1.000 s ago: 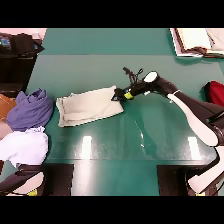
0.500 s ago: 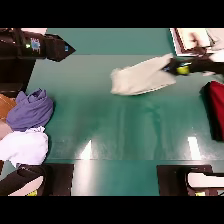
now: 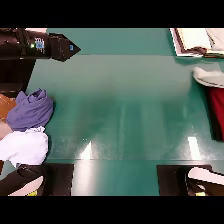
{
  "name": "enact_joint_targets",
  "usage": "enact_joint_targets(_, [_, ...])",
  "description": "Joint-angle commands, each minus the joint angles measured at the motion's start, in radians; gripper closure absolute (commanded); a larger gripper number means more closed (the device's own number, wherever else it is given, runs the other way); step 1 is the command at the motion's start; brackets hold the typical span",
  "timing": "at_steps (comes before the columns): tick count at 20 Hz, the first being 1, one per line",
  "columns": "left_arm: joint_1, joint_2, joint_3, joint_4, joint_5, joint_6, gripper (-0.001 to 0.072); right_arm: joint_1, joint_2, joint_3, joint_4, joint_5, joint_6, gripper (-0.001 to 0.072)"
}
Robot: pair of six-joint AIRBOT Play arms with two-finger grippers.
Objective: Fold the shirts.
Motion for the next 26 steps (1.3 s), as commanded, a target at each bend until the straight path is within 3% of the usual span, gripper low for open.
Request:
enact_joint_targets(1, [-0.002, 0.000, 0.000, -0.001, -0.001, -0.008, 0.0678, -0.085, 0.005, 0.018, 0.000, -0.082, -0.001, 0.0695])
enact_joint_targets(7, [-0.002, 0.000, 0.000, -0.001, -0.019, -0.026, 0.0678, -0.078, 0.000, 0.192, -0.002, -0.117, -0.002, 0.0695])
enact_joint_targets(14, [-0.002, 0.000, -0.031, 0.001, -0.032, -0.023, 0.0678, -0.095, 0.006, 0.335, -0.021, 0.126, -0.005, 0.0695])
enact_joint_targets(18, [-0.002, -0.002, -0.041, 0.001, -0.051, -0.023, 0.0678, -0.095, 0.036, 0.334, -0.232, 0.260, 0.001, 0.0695])
enact_joint_targets(20, [-0.002, -0.002, -0.041, 0.002, -0.052, -0.022, 0.0678, -0.108, 0.058, 0.312, -0.328, 0.294, 0.025, 0.0695])
enact_joint_targets(26, [-0.002, -0.004, -0.041, 0.001, -0.057, -0.002, 0.0678, -0.206, 0.196, 0.010, -0.421, 0.339, 0.024, 0.0694])
